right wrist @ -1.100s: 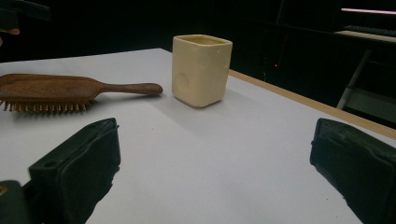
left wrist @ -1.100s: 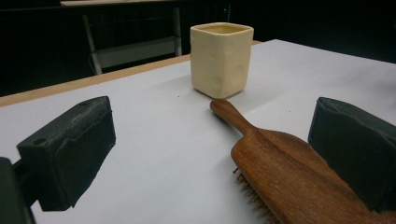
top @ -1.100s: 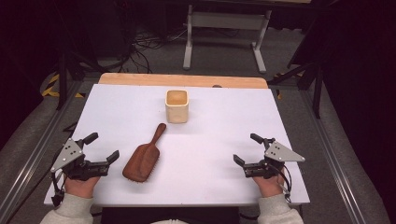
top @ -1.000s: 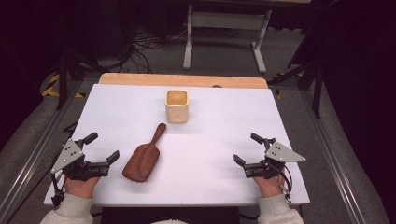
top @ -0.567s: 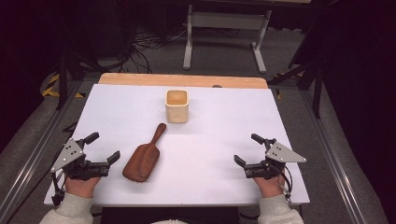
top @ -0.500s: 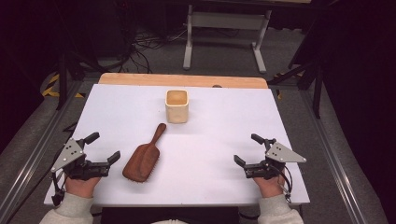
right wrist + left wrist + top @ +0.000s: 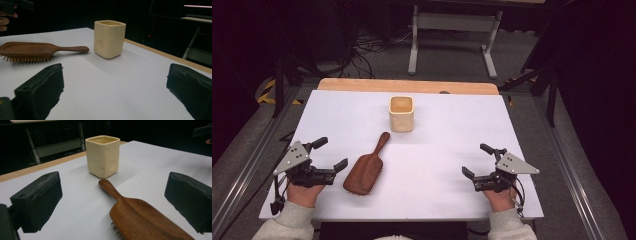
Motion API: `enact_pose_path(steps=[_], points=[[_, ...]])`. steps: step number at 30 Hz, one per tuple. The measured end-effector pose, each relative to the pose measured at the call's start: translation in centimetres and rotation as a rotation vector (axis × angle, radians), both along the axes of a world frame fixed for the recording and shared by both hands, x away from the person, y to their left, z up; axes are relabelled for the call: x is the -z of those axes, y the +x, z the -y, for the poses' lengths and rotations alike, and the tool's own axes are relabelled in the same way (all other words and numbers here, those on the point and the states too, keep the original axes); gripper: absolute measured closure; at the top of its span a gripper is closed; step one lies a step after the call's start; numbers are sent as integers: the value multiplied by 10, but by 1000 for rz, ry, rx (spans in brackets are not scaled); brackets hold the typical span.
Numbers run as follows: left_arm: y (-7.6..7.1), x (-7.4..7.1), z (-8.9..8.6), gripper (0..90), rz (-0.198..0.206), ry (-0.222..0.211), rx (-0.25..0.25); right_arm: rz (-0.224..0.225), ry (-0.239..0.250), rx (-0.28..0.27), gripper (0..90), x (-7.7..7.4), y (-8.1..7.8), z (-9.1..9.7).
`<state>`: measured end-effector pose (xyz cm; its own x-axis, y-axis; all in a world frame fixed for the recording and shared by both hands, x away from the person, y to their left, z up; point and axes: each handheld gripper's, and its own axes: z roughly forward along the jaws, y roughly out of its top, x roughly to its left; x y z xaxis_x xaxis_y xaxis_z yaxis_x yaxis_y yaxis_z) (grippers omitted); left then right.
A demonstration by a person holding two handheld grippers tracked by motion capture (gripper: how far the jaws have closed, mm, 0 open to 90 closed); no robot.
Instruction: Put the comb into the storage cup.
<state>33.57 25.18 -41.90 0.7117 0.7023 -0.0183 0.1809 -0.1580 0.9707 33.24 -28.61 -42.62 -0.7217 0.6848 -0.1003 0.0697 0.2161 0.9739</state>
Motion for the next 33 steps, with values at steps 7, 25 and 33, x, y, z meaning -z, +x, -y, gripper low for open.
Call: enact_pose_path(steps=[7, 25, 33], points=[[14, -15, 21, 45, -1, 5, 61, -7, -2, -3, 18, 1, 0, 0], [40, -32, 61, 125, -31, 100, 236, -11, 4, -16, 18, 1, 1, 1], [52, -36, 72, 203, -72, 106, 298, -9, 1, -20, 18, 1, 1, 1]])
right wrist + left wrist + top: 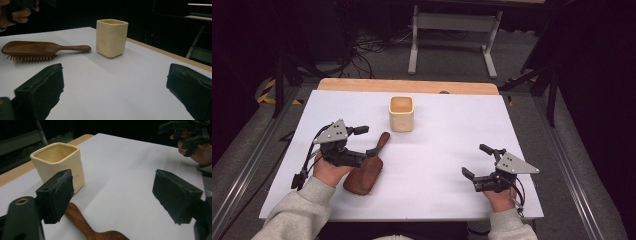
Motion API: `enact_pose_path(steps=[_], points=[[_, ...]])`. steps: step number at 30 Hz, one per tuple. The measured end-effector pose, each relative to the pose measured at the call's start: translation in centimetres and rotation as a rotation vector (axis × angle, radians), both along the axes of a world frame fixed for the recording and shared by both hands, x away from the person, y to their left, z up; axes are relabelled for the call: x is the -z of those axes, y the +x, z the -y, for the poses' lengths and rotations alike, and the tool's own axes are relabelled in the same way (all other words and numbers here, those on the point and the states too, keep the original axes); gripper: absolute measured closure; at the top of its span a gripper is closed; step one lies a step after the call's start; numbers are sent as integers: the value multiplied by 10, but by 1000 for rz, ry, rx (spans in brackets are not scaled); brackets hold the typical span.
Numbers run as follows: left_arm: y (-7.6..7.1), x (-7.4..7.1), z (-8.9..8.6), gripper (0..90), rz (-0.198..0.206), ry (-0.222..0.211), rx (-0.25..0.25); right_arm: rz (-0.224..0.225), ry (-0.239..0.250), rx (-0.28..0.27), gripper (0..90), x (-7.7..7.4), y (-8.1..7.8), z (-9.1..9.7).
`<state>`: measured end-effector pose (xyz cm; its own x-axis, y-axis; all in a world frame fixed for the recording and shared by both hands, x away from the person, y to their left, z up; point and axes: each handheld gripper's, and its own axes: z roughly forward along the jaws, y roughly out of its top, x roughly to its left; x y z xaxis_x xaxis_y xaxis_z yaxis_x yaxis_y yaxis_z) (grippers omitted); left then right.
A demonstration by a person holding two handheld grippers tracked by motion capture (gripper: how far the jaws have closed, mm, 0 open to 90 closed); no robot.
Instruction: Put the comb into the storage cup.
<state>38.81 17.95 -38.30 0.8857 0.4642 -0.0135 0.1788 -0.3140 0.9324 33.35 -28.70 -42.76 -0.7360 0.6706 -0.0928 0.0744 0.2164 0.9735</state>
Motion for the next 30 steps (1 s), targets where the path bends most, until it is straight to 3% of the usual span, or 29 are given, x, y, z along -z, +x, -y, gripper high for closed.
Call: enact_pose_path(steps=[2, 8, 10, 16, 17, 19, 30], points=[[4, 0, 3, 219, -15, 0, 20, -3, 2, 0, 18, 0, 0, 0], [9, 1, 9, 314, -12, 33, 32, -2, -1, -3, 18, 0, 0, 0], [12, 3, 11, 401, -26, 54, 48, -3, 0, -3, 18, 0, 0, 0], [18, 6, 13, 792, -42, 95, 69, 0, -3, -8, 18, 0, 0, 0], [19, 7, 14, 792, -46, 107, 70, 0, -4, -9, 18, 0, 0, 0], [23, 9, 15, 895, -54, 133, 70, -1, -4, -11, 18, 0, 0, 0], [47, 10, 30, 900, -112, 336, 53, -9, -7, -13, 18, 1, 0, -1]])
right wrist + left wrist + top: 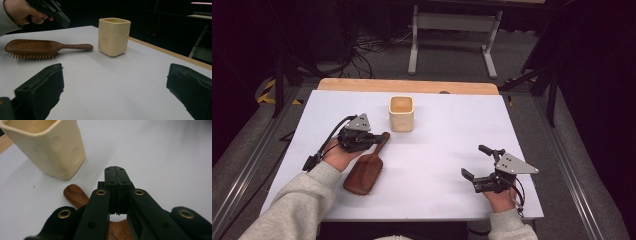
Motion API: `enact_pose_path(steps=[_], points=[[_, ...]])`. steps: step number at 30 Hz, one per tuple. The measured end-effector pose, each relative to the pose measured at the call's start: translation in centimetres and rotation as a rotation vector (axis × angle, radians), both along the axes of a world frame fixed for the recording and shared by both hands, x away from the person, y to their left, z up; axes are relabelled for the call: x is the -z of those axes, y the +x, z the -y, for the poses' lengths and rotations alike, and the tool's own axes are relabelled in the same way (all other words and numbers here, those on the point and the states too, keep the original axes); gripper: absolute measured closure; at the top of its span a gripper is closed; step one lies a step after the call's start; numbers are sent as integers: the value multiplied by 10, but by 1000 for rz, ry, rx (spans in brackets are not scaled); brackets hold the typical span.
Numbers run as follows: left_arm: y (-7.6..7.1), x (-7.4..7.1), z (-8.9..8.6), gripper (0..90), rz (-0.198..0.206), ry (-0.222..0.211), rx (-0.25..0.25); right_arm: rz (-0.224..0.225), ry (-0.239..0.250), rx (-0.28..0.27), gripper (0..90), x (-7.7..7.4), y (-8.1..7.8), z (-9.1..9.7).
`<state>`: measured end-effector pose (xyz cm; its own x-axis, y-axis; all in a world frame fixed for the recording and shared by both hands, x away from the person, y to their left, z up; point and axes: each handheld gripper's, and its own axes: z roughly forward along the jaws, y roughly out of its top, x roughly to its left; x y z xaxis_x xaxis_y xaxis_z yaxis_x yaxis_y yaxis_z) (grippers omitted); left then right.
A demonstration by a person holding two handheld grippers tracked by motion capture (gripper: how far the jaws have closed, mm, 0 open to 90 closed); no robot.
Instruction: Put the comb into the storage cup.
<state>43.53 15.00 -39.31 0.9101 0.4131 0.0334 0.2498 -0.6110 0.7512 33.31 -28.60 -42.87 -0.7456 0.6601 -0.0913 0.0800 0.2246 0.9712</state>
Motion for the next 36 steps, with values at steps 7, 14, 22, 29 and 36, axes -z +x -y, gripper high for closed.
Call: enact_pose_path(steps=[7, 14, 22, 29, 36], points=[[12, 1, 8, 900, -49, 85, -14, 2, 1, -6, 18, 0, 0, 1], [23, 6, 17, 900, -128, 176, 1, 1, 8, -11, 18, 0, 0, 1], [30, 12, 25, 900, -175, 268, 19, -5, 7, -22, 18, 0, 0, -1], [37, 19, 33, 900, -211, 329, 42, -11, 6, -22, 18, 1, 0, 0], [40, 27, 39, 900, -237, 380, 58, -9, 6, -24, 18, 1, 0, 1]])
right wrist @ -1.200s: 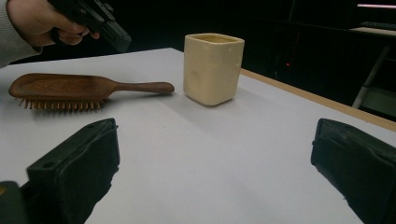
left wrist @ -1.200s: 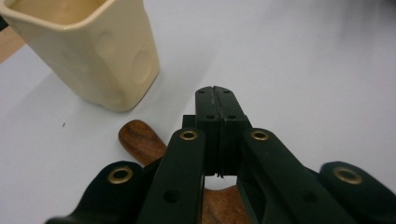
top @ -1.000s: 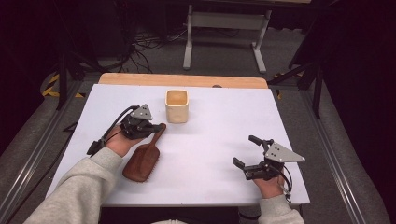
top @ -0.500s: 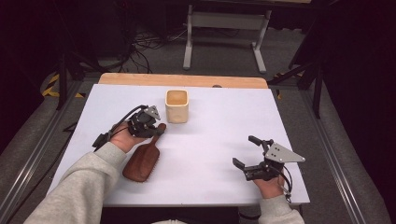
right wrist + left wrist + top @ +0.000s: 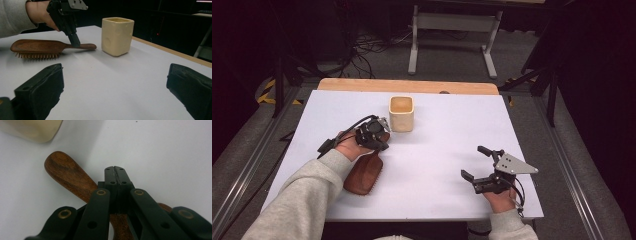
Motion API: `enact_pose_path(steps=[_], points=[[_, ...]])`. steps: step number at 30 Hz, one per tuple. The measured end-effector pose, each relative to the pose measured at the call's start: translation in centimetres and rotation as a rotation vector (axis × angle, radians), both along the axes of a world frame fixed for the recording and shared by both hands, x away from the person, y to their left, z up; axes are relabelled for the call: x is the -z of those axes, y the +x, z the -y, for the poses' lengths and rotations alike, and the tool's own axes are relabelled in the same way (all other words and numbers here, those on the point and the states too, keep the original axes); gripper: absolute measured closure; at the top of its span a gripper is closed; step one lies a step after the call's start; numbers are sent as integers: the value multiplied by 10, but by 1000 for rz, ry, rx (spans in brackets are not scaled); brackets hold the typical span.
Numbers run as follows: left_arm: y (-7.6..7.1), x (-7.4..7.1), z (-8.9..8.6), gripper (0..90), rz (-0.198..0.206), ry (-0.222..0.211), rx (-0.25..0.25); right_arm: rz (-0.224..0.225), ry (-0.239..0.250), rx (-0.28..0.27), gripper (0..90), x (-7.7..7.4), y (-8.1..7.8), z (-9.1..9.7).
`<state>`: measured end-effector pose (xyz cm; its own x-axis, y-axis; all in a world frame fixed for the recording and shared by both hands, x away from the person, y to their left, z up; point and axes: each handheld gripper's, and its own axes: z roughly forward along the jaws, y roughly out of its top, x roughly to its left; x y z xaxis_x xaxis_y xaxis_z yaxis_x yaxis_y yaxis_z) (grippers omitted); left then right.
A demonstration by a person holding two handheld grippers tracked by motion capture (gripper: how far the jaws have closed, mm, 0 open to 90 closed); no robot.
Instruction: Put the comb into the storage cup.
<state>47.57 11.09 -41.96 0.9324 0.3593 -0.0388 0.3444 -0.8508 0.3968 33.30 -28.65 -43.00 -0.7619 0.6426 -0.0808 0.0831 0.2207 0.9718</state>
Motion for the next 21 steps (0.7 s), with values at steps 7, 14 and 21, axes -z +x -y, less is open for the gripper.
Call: enact_pose_path(steps=[7, 14, 21], points=[[2, 5, 1, 900, -8, 41, -4, -7, 3, 3, 18, 1, 1, 0], [4, 7, -4, 900, -18, 61, -18, -7, 4, 1, 18, 1, 0, 0], [5, 7, -16, 900, -36, 87, -43, -6, 6, -1, 18, 1, 0, 0]])
